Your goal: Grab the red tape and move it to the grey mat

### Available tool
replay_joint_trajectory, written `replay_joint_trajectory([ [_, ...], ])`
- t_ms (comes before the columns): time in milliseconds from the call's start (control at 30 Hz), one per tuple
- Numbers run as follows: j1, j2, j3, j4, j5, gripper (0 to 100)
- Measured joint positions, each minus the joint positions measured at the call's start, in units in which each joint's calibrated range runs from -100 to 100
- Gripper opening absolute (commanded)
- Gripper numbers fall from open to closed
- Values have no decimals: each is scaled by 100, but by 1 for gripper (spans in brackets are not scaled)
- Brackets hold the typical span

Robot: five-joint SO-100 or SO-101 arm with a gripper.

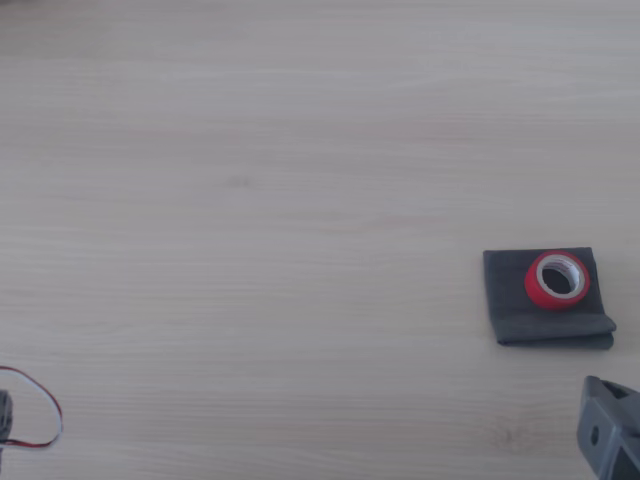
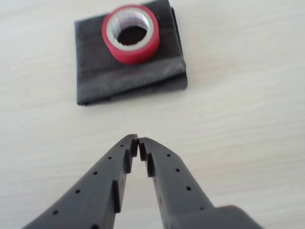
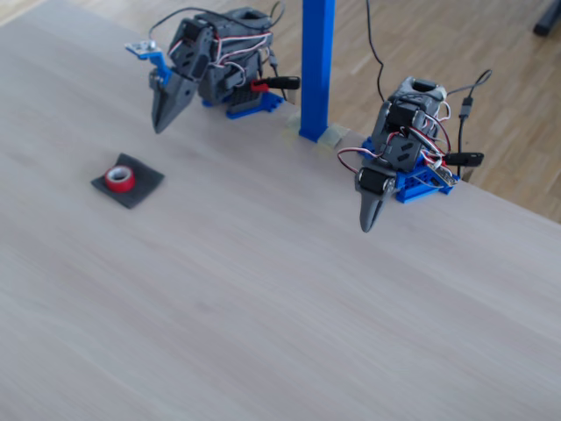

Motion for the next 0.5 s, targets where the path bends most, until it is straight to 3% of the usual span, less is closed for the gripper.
replay_joint_trajectory([
  [333, -33, 0, 0, 1347, -269, 2],
  [500, -33, -17, 0, 1448, -238, 2],
])
